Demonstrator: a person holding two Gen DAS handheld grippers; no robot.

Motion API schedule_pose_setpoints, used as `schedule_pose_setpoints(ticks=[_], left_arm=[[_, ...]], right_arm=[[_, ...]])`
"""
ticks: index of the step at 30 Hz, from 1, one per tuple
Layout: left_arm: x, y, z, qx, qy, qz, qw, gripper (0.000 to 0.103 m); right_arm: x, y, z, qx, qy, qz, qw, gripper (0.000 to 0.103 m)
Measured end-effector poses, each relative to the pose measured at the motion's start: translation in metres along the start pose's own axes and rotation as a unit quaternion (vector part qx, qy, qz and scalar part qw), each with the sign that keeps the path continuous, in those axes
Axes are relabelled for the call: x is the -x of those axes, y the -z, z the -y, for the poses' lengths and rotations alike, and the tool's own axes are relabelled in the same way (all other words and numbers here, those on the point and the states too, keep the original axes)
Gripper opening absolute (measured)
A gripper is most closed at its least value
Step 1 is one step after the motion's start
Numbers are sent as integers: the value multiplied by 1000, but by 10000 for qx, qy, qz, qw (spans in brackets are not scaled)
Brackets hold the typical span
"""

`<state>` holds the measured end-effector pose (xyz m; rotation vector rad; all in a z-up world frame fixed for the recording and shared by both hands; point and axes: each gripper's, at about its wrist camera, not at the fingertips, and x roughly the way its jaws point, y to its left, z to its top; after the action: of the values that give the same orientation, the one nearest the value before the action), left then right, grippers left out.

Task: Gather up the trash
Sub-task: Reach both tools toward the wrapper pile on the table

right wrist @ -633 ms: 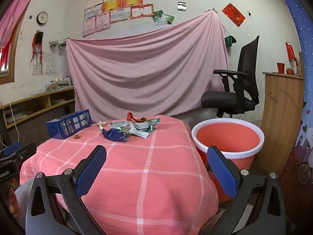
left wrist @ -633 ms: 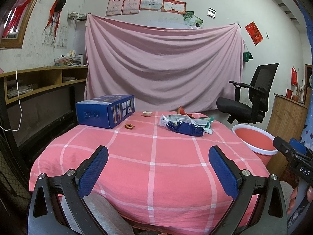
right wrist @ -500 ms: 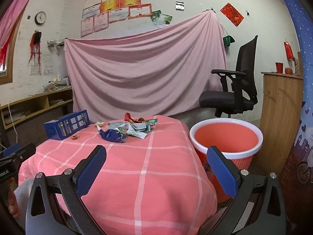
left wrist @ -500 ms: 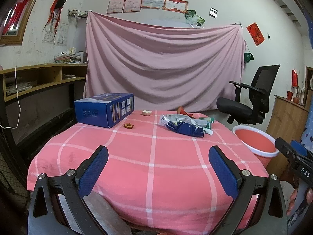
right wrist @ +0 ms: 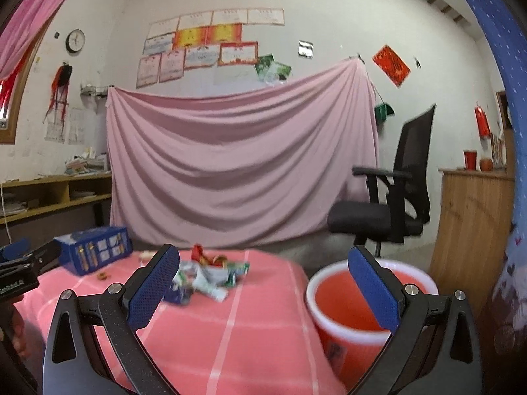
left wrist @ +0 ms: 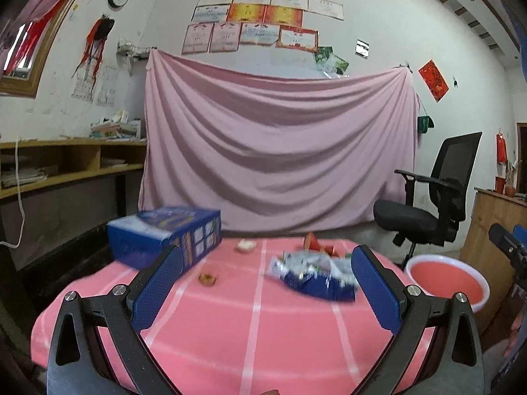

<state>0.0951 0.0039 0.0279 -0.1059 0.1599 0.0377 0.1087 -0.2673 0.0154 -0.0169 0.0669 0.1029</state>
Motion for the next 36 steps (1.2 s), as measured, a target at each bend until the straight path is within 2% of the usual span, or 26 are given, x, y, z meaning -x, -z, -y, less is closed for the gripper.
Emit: schedule_pose_setpoints(ticks=[8, 11, 13, 14, 16, 18, 22, 27, 29, 30, 34, 35, 36], left_arm=[[-52, -31, 13, -112, 74, 550, 9984, 101], [-69, -36, 17, -180, 84, 688, 9974, 101], [-82, -33, 16, -198, 122, 610, 9979, 101], [-89, -32, 15, -195, 126, 515, 9984, 101], [-104, -28, 14, -140, 102, 203, 9996, 101], [-118, -22, 11, -67, 46, -188, 9998, 101], [-150, -10, 13, -68, -45, -1014, 9948, 100], [-170, 5, 21, -121, -25, -1494, 9887, 100], [-176, 8, 21, -75, 39, -1687, 9856, 99], [-181, 10, 21, -16, 101, -1826, 9831, 97], [-203, 15, 15, 319, 258, -2401, 9699, 70], [-208, 17, 14, 436, 296, -2566, 9651, 62], [-213, 19, 12, 563, 356, -2734, 9596, 60]], right_arm=[[-54, -27, 10, 30, -75, 575, 9983, 103], [-79, -33, 11, 53, -238, 663, 9975, 103], [-96, -30, 10, 144, -373, 591, 9975, 103], [-102, -28, 9, 183, -444, 514, 9975, 103], [-123, -21, 8, 258, -771, 135, 9966, 103], [-138, -13, 7, 282, -920, -244, 9951, 103], [-165, 9, 6, 276, -1053, -1080, 9882, 103], [-186, 25, 0, 297, -1285, -1786, 9750, 103], [-194, 31, -3, 355, -1458, -2079, 9666, 97], [-198, 34, -5, 371, -1565, -2255, 9609, 95], [-208, 44, -12, 439, -1882, -2731, 9424, 76], [-211, 45, -12, 463, -1921, -2809, 9392, 72], [-212, 47, -15, 501, -1991, -2923, 9340, 70]])
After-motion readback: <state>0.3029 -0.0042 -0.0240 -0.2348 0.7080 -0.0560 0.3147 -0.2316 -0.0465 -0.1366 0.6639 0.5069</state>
